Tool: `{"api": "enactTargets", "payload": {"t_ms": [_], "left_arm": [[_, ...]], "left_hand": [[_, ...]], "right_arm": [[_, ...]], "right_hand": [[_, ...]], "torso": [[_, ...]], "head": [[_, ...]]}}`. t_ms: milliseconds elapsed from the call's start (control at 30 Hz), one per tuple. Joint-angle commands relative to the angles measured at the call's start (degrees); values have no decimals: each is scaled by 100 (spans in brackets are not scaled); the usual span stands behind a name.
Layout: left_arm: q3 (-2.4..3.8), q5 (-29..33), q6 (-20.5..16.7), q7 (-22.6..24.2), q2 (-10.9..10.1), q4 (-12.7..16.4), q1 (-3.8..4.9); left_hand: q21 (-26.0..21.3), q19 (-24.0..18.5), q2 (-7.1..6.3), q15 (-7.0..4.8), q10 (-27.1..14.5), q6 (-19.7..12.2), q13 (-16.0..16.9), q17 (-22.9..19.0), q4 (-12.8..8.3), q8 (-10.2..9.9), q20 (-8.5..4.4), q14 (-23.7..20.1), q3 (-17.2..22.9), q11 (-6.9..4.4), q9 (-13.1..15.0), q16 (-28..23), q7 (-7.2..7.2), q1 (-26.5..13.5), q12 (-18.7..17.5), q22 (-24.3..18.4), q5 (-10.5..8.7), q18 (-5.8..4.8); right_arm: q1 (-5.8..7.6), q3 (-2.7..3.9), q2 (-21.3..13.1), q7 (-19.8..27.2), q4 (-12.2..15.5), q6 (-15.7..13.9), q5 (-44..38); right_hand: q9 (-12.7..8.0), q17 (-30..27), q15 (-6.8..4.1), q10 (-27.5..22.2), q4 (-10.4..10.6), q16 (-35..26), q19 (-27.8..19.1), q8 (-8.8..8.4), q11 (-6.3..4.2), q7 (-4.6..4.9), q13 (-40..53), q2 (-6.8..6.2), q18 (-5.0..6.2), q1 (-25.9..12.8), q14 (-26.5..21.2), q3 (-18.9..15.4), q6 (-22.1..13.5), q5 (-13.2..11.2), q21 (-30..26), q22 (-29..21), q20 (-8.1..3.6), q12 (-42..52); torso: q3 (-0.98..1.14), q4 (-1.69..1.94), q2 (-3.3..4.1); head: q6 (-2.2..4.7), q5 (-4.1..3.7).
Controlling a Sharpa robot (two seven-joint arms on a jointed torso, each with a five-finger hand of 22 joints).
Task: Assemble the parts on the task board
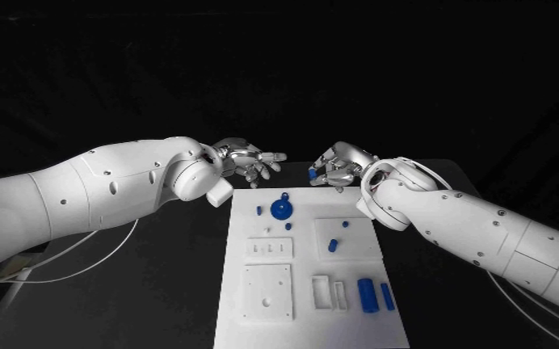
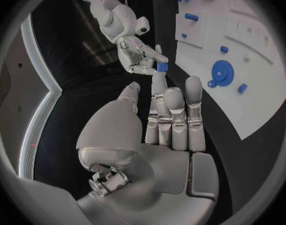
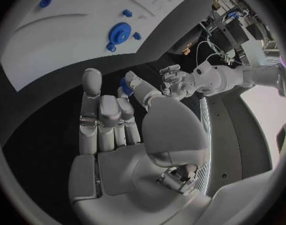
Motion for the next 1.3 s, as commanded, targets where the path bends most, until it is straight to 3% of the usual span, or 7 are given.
{"api": "enactTargets", "payload": {"t_ms": [33, 133, 300, 400, 800, 1300], "left_arm": [[2, -384, 19, -520, 87, -50, 17], [0, -493, -63, -645, 174, -108, 16], [-1, -675, -206, -762, 286, -155, 13], [-1, -766, -245, -808, 324, -158, 11], [-1, -1007, -277, -1042, 484, -196, 5], [-1, -1128, -306, -1233, 638, -306, -7]], "left_hand": [[-3, -24, -55, -9, 241, -5, 64, -11, 52, -3, -19, -35, 10, -48, 422, 67, -26, 8, 27, 70, 60, -58], [-50, -22, -119, -6, 244, -77, 154, -82, 178, -26, -17, -61, 69, -49, 928, 138, -31, 4, 15, 201, 55, -57], [-143, -13, -222, -14, 235, -102, 295, -154, 304, -19, -22, -110, 106, -61, 1409, 303, -40, 3, 67, 419, 98, -65], [-195, -9, -276, -6, 227, -126, 322, -213, 370, -28, -17, -139, 112, -50, 1528, 326, -44, 4, 26, 511, 74, -65], [-329, 2, -351, 15, 220, -191, 337, -321, 513, -32, 5, -182, 124, -27, 1571, 331, -12, -10, -84, 634, -164, -63], [-475, 36, -346, 30, 215, -244, 360, -396, 538, -34, 20, -210, 116, -13, 1460, 351, 12, 21, -159, 791, -215, -62]], "right_arm": [[15, -2, 79, -272, 9, 104, -331], [30, -5, 160, -313, -4, 120, -369], [59, -20, 285, -371, -53, 149, -408], [72, -33, 339, -392, -65, 170, -417], [110, -77, 501, -467, -53, 281, -462], [122, -108, 577, -501, 28, 350, -514]], "right_hand": [[40, -4, 8, 29, -2, -16, 204, 30, -7, -16, -7, -51, 11, 10, 40, 51, 45, 48, 17, -10, -25, -28], [40, -4, 8, 29, -2, -16, 204, 30, -7, -16, -7, -51, 11, 10, 40, 51, 45, 48, 17, -10, -25, -28], [41, -11, 6, 22, -2, -27, 201, 30, -7, -14, -17, -59, 12, 13, 38, 72, 48, 57, 16, -19, -27, -39], [41, -11, 6, 22, -2, -27, 201, 30, -7, -14, -17, -59, 12, 13, 38, 72, 48, 57, 16, -19, -27, -39], [46, -19, 4, 13, 24, -43, 200, 30, -11, -22, -33, -71, 8, -1, 38, 53, 61, 84, 7, -38, -28, -52], [50, -20, 1, 12, 30, -47, 202, 31, -14, -26, -40, -75, 5, 7, 40, 31, 74, 107, 11, -48, -31, -56]], "torso": [[2, 1, 2], [-4, -6, 3], [-1, -8, 5], [3, -5, 2], [-3, -1, 3], [3, -6, 5]], "head": [[-17, -6], [-27, -13], [-42, -24], [-47, -26], [-31, -21], [-11, -10]]}}
